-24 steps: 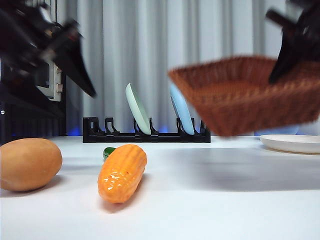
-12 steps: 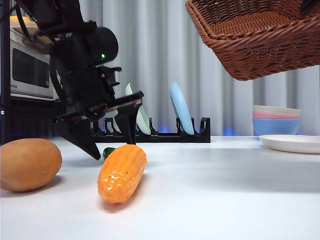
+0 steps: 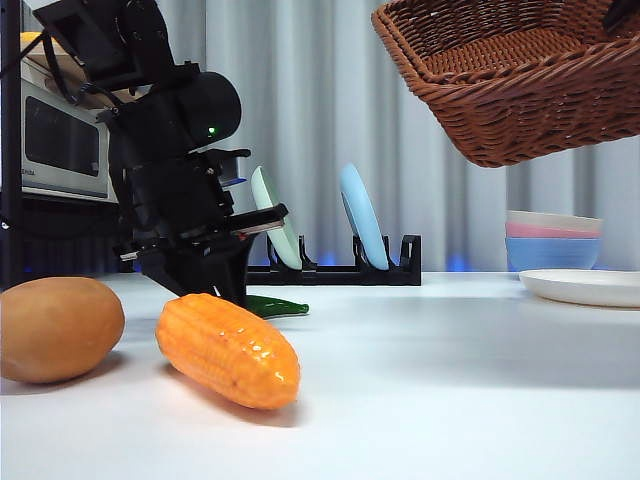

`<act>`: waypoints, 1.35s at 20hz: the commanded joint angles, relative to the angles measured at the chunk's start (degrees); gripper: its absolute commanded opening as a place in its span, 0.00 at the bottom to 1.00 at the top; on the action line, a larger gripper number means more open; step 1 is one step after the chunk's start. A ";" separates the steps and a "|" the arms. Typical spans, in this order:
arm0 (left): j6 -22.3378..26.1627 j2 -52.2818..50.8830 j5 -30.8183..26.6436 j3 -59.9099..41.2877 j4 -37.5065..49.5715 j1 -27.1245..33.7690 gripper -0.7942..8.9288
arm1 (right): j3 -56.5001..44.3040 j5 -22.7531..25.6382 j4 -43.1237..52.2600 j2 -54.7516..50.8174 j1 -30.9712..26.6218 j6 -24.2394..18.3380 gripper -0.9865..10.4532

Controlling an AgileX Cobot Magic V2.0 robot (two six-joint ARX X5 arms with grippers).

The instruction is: Pick up the basket,pick up the corn from the table,pick up the potato from the table,pick up the cucumber from the table,put all items into the basket

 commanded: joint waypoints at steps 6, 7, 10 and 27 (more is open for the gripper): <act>0.85 -17.00 0.31 -0.33 1.77 2.19 0.07 | 0.11 -0.35 1.64 8.68 0.09 1.05 0.07; 0.15 -20.65 0.96 -0.33 1.75 1.62 0.07 | 0.11 -0.61 1.86 10.75 0.13 1.07 0.07; -1.27 -28.48 5.18 -0.33 1.95 -2.78 0.07 | 0.11 -0.79 2.38 15.56 0.13 3.13 0.07; -5.29 -15.23 -10.23 -0.33 9.44 -27.30 0.23 | 0.11 -6.73 5.01 19.56 8.31 6.45 0.07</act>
